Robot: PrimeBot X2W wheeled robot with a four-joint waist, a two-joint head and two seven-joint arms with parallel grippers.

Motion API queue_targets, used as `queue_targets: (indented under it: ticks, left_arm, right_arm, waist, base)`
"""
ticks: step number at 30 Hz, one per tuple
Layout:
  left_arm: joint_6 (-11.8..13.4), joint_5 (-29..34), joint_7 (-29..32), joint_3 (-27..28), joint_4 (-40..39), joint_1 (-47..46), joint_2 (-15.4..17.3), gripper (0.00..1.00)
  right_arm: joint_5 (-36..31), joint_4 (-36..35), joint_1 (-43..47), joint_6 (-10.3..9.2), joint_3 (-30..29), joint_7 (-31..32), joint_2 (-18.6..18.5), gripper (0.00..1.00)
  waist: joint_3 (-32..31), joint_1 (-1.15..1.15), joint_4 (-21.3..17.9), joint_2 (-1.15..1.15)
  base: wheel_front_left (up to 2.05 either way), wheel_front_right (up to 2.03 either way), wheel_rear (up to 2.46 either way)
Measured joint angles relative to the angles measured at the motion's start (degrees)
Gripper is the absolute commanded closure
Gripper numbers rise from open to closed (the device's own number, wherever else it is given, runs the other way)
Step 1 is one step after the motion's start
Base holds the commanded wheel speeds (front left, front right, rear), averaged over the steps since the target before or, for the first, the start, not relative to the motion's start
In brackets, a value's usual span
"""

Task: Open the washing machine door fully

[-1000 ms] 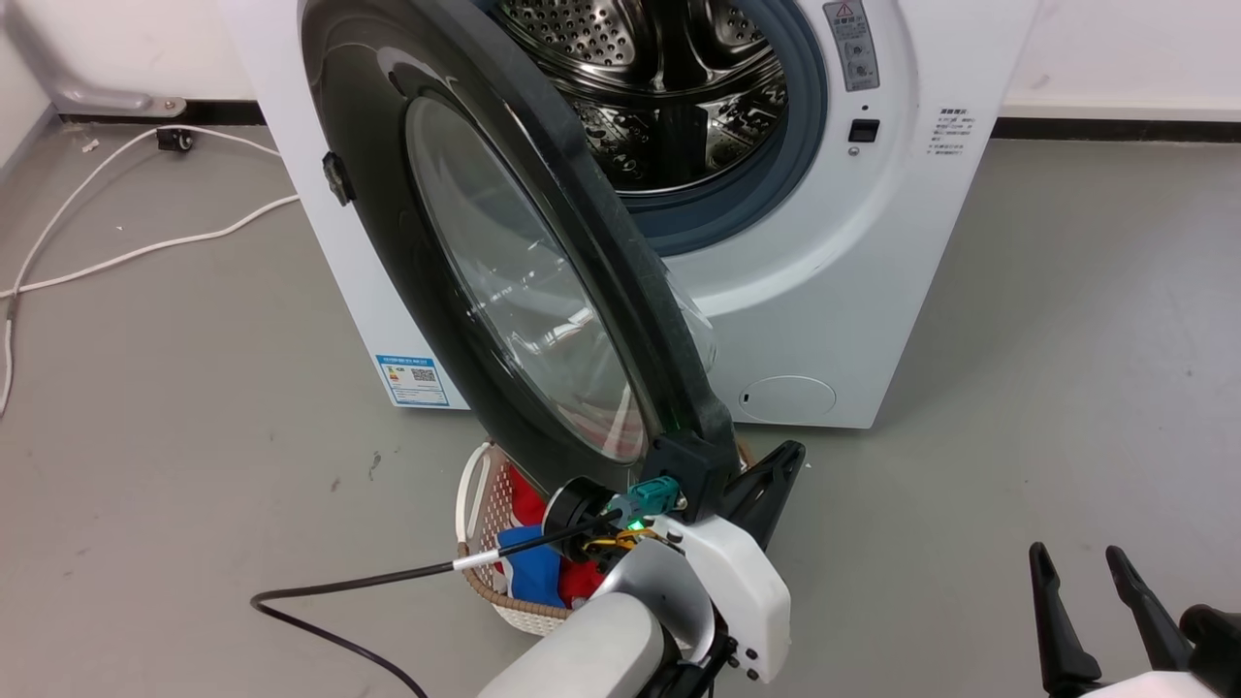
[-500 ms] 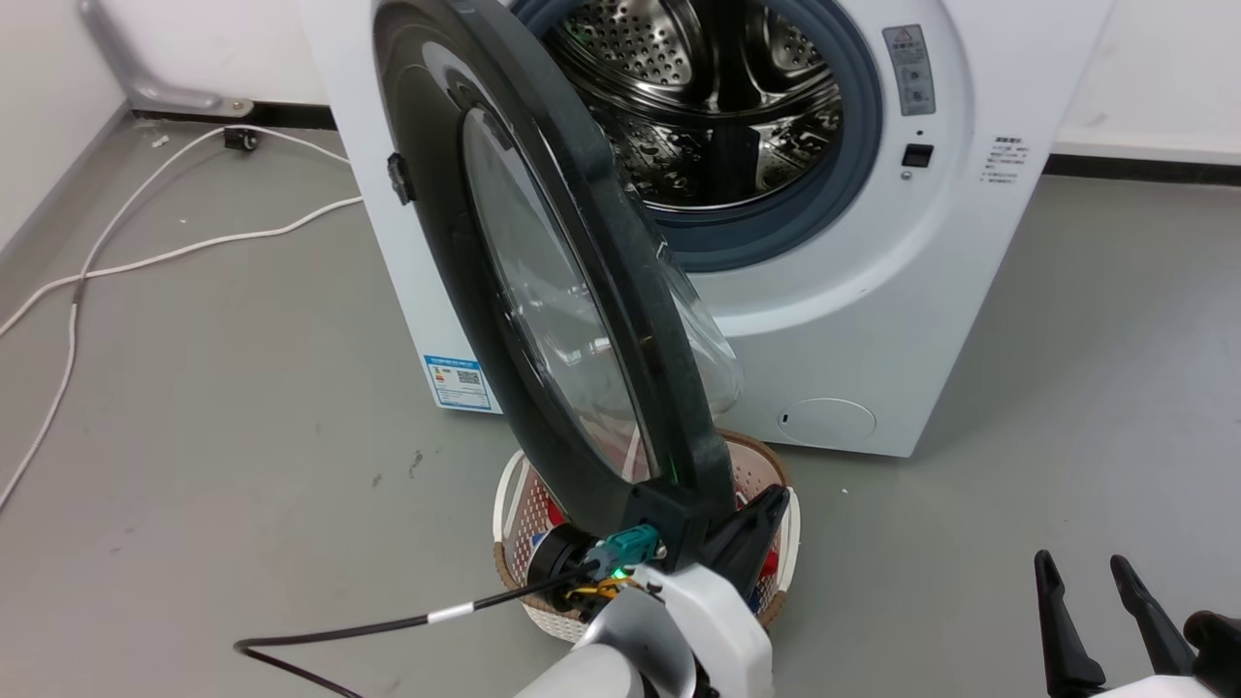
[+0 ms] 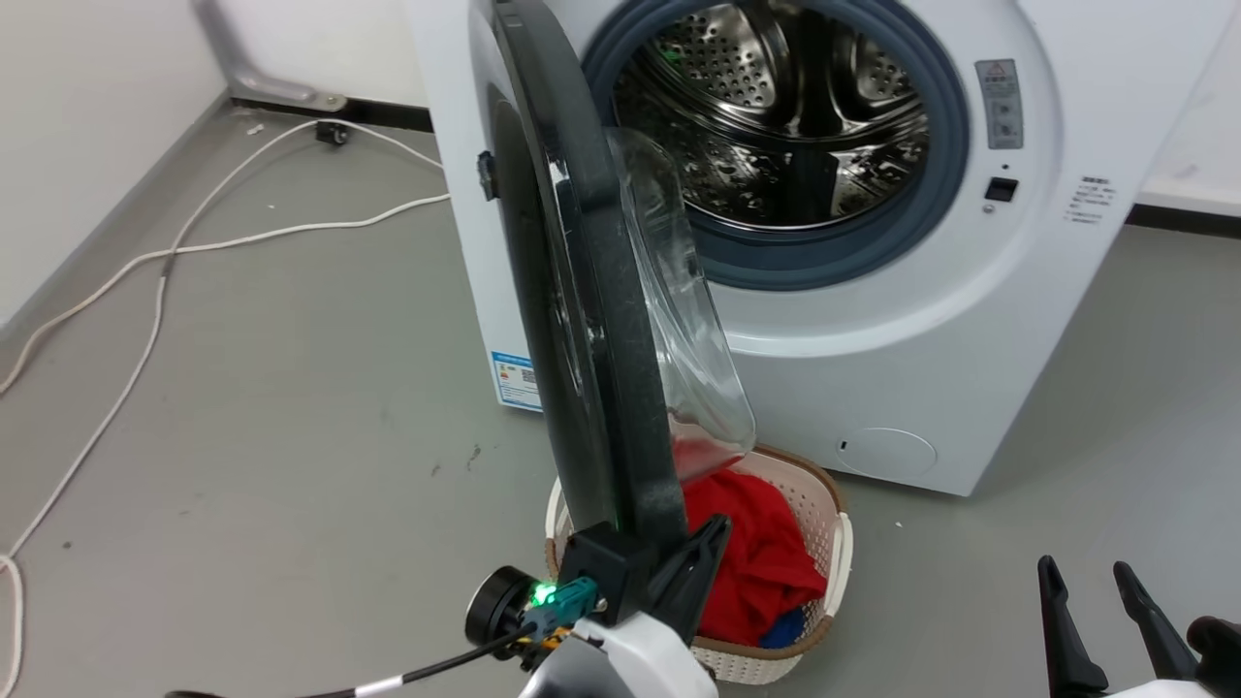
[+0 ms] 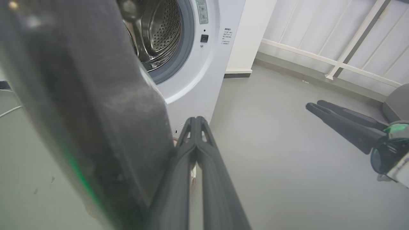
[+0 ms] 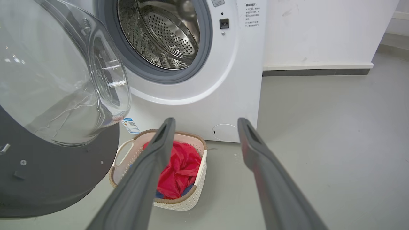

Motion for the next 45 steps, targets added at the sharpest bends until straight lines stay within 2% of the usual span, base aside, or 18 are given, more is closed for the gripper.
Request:
queue_targets:
  ticks: [8, 14, 25, 33, 45]
  left_arm:
    - [2.86, 0.44, 1.21, 0.36, -6.5, 3.66, 3.26, 1.0]
    - [4.15, -0.13, 1.15, 2.02, -7.47, 4.77, 4.94, 1.0]
    - [6.95, -3.24, -2.29, 10.23, -5.83, 6.44, 8.93, 1.0]
    - [6.77, -7.26, -5.89, 18.27, -3.46, 6.38, 12.11, 1.0]
    - [4.32, -12.41, -10.48, 28.38, 4.32, 1.2, 15.21, 1.0]
  right_arm:
    - [0.51, 0.79, 0.0, 0.0, -0.12, -0.34, 0.0, 0.0]
    - [0.58, 1.3, -0.12, 0.0, 0.14, -0.65, 0.0, 0.0]
    - [0.38, 0.99, -0.91, 0.01, 0.15, -0.22, 0.03, 0.0]
    - [-1.05, -1.13, -2.06, 0.0, 0.51, 1.36, 0.03, 0.0]
    - [-3.02, -3.72, -5.13, 0.0, 0.25, 2.91, 0.03, 0.0]
  waist:
    - [-0.46, 0.0, 4.47, 0.0]
    - [-0.56, 0.0, 8.46, 0.0]
    - [0.68, 0.0, 14.29, 0.0]
    - [3.76, 0.0, 14.85, 0.0]
    - [10.49, 0.0, 12.15, 0.0]
  base:
    - [0.0, 0.0, 0.0]
    - [0.0, 0.0, 0.0]
    - [0.0, 0.0, 0.0]
    - [0.0, 0.0, 0.0]
    - [0.0, 0.0, 0.0]
